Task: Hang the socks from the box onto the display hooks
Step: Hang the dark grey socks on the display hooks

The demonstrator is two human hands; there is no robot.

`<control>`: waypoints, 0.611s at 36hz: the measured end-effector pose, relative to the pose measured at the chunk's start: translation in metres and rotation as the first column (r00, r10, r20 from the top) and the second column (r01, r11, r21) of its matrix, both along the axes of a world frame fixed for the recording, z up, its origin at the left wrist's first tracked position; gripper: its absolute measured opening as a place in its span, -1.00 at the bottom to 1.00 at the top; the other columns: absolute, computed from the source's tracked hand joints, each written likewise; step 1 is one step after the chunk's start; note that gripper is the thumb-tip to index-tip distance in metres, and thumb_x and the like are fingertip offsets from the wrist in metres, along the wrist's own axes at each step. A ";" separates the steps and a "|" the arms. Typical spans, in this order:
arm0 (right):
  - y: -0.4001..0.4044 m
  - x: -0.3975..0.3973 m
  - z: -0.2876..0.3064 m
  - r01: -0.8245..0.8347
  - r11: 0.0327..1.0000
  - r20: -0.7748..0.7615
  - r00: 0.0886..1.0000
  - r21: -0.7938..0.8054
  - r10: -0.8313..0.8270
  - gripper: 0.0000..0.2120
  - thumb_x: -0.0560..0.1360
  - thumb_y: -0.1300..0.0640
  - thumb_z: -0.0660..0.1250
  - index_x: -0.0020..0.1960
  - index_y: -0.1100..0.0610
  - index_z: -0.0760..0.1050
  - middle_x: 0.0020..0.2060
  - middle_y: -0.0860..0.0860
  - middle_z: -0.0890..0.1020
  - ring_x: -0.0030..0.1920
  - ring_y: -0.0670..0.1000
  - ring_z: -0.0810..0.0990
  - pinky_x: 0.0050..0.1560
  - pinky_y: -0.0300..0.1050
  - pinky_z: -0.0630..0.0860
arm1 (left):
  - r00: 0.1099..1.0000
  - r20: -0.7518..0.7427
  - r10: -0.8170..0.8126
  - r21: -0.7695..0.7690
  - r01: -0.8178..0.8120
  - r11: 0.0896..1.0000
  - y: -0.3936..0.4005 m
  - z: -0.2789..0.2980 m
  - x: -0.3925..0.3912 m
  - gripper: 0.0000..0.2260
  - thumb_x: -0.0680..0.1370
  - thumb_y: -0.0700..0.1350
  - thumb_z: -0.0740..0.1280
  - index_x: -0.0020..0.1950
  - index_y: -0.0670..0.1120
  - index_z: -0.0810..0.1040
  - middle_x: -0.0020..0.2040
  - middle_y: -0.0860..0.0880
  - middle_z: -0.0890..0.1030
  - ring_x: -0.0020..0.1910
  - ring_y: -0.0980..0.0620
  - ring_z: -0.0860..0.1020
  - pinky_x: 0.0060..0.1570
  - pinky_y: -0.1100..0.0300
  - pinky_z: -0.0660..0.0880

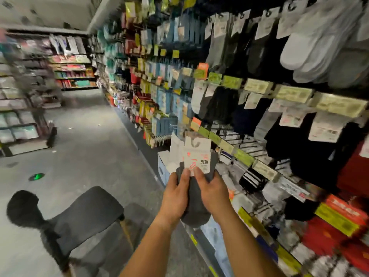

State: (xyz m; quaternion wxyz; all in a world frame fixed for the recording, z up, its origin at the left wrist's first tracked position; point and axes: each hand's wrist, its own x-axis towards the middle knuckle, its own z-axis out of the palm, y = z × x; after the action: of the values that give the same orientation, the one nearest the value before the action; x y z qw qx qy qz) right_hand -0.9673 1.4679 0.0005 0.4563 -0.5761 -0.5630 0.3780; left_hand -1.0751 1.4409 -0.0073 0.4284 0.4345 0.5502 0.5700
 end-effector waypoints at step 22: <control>0.321 -0.094 0.023 0.280 0.949 0.027 0.958 0.146 -0.286 -0.47 0.34 -0.51 0.22 0.06 -0.14 0.54 0.05 -0.08 0.62 0.11 0.00 0.61 -0.01 -0.18 0.54 | 0.933 0.262 -0.247 0.031 0.247 0.968 0.348 0.023 -0.090 -0.62 0.72 0.11 0.04 0.28 0.03 0.60 0.19 -0.03 0.69 0.18 0.02 0.65 0.29 -0.01 0.52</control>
State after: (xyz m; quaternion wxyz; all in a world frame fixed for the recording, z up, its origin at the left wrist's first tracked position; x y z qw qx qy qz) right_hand -1.0610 1.7889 0.0233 0.5319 -0.6260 -0.5105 0.2541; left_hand -1.1654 1.7884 0.0161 0.5667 0.4198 0.4299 0.5637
